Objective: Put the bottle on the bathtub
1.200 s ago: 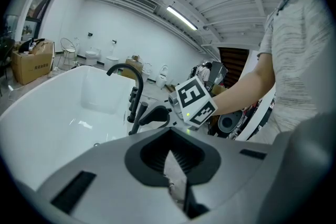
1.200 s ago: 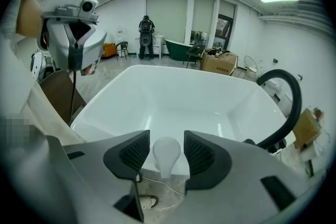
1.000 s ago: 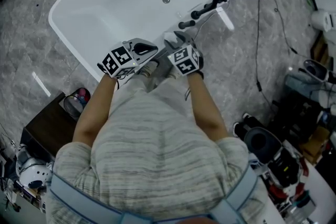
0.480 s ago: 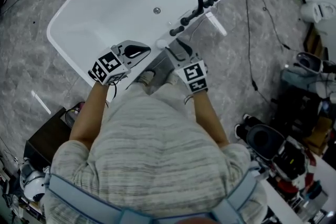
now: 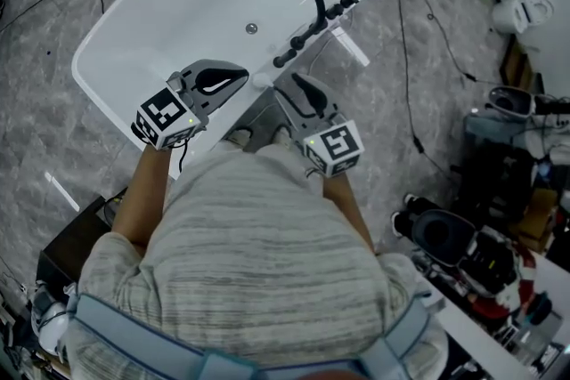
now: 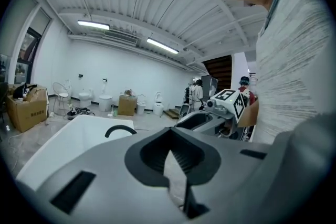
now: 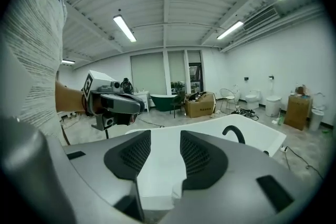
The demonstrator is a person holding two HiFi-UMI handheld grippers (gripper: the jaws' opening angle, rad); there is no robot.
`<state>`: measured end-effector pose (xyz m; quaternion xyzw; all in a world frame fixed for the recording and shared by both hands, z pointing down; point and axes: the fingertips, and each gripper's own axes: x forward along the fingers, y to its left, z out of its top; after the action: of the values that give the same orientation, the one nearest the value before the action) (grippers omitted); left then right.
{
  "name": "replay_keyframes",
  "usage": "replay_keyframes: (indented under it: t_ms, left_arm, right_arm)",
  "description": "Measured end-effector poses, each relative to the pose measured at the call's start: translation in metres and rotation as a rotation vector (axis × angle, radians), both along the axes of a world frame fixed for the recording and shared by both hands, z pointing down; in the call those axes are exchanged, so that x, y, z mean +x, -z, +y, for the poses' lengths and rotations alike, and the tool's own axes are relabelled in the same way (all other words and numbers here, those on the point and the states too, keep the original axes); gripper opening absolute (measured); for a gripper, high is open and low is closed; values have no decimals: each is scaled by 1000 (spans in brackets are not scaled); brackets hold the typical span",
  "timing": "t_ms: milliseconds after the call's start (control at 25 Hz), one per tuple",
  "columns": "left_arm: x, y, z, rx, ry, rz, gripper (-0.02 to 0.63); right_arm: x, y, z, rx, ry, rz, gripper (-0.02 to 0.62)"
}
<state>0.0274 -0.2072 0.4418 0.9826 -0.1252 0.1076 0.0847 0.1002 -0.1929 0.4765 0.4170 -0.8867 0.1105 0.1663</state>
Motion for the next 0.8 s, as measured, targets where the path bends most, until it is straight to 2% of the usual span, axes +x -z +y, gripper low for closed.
replay_keyframes:
  t_ms: [160, 200, 320, 480, 800]
  left_arm:
    - [6, 19, -4, 42, -2, 21, 5]
    - [8, 23, -6, 48, -2, 28, 5]
    - [19, 34, -12, 64, -7, 65, 5]
    - [32, 41, -10, 71, -35, 103, 5]
    - [34, 43, -1, 74, -39, 112, 3]
  right_arm:
    - [0, 17, 2, 32, 1, -52, 173]
    - [-2, 23, 2, 39, 9, -60, 149]
    - [-4, 40, -3, 60, 31, -82, 6]
    - [-10, 46, -2, 61, 65, -82, 3]
    - [-19, 52, 3, 68, 84, -84, 3]
